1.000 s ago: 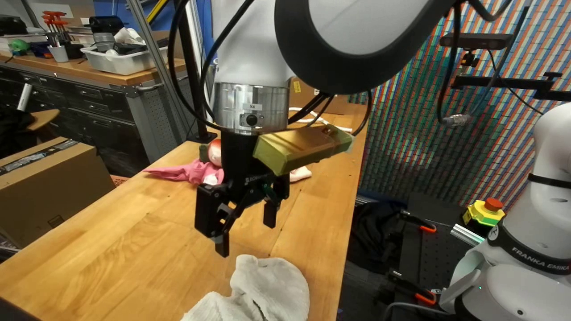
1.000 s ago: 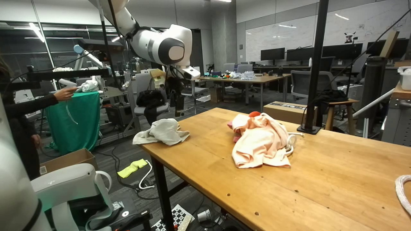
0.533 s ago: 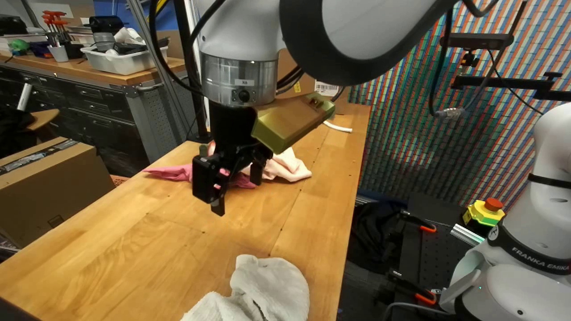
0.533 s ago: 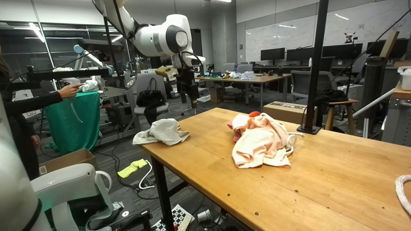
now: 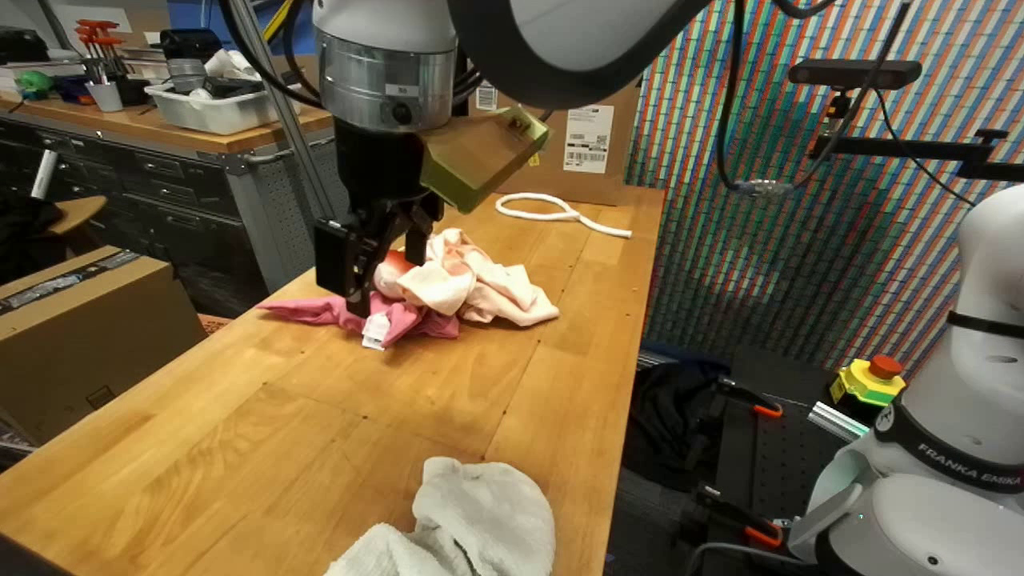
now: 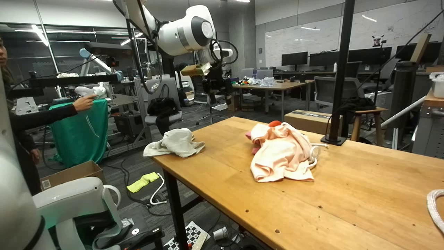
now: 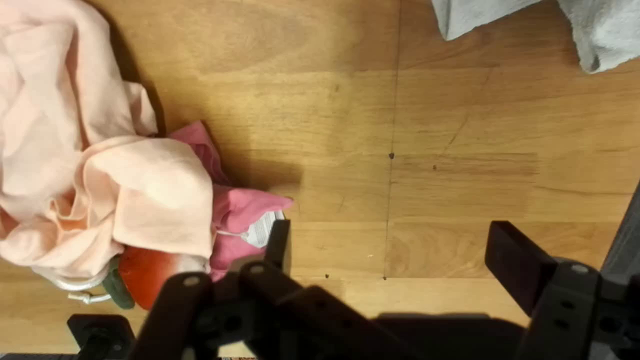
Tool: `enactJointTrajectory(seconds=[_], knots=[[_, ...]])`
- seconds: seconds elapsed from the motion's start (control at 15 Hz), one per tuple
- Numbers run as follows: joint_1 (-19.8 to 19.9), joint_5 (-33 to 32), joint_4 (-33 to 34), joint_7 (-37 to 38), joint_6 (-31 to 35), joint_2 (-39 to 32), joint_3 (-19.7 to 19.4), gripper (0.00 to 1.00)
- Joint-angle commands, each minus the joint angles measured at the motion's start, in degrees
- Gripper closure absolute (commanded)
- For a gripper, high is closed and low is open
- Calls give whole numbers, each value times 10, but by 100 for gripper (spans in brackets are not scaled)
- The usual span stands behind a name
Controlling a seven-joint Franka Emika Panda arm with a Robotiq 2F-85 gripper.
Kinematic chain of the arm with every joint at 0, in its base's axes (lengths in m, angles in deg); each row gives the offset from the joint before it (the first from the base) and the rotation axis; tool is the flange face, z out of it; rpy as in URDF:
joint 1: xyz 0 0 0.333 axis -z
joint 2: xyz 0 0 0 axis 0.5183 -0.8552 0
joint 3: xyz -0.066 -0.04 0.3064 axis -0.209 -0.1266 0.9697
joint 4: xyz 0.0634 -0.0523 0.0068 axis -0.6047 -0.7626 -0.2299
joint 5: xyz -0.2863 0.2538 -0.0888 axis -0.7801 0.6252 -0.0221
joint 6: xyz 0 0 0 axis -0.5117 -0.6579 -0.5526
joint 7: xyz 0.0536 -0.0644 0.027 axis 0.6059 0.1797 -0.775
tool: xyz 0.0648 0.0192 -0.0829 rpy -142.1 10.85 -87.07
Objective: Separate the items on the table
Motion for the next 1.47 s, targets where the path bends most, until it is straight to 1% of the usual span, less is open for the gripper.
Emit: enactJointTrajectory(seconds=[0.0, 0.47, 0.8, 1.13, 1.4], knots=[[0, -30, 64, -37, -8, -46, -12, 0], [-2, -82, 146, -65, 2, -131, -53, 0], [-3, -110, 191, -72, 4, -186, -88, 0], [-4, -131, 231, -76, 4, -229, -120, 0], [-2, -130, 252, -77, 0, -254, -136, 0]])
